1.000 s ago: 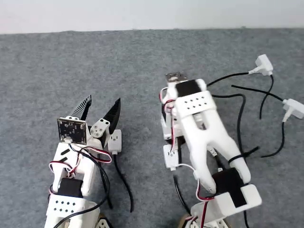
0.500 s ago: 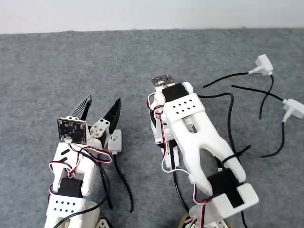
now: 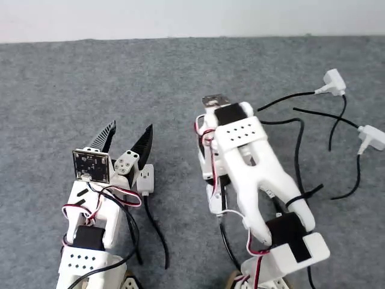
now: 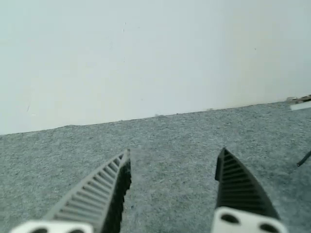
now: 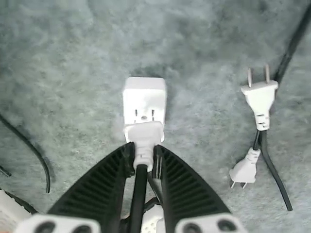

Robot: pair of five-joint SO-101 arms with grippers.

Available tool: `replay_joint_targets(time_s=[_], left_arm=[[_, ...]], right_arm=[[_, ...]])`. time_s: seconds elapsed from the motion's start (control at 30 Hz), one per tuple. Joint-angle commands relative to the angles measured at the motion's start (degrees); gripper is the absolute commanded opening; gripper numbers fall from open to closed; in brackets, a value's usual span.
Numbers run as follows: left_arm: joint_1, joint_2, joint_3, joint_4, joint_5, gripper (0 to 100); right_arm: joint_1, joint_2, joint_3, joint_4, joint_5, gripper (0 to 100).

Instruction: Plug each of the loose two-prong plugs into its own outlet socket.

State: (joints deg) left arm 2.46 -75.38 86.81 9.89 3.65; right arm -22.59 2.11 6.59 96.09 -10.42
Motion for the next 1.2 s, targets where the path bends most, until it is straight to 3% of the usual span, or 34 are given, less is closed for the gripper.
replay_joint_targets(time_s=[0.0, 1.17], left_arm=[[0.26, -0.18, -1.10, -1.49, -0.62, 27], [0.26, -0.18, -1.10, -1.49, -0.62, 27]], right_arm=[[1.36, -0.48, -0.35, -0.22, -0.70, 0.9], [-2.42, -0.84, 4.22, -5.58, -0.70, 0.9]])
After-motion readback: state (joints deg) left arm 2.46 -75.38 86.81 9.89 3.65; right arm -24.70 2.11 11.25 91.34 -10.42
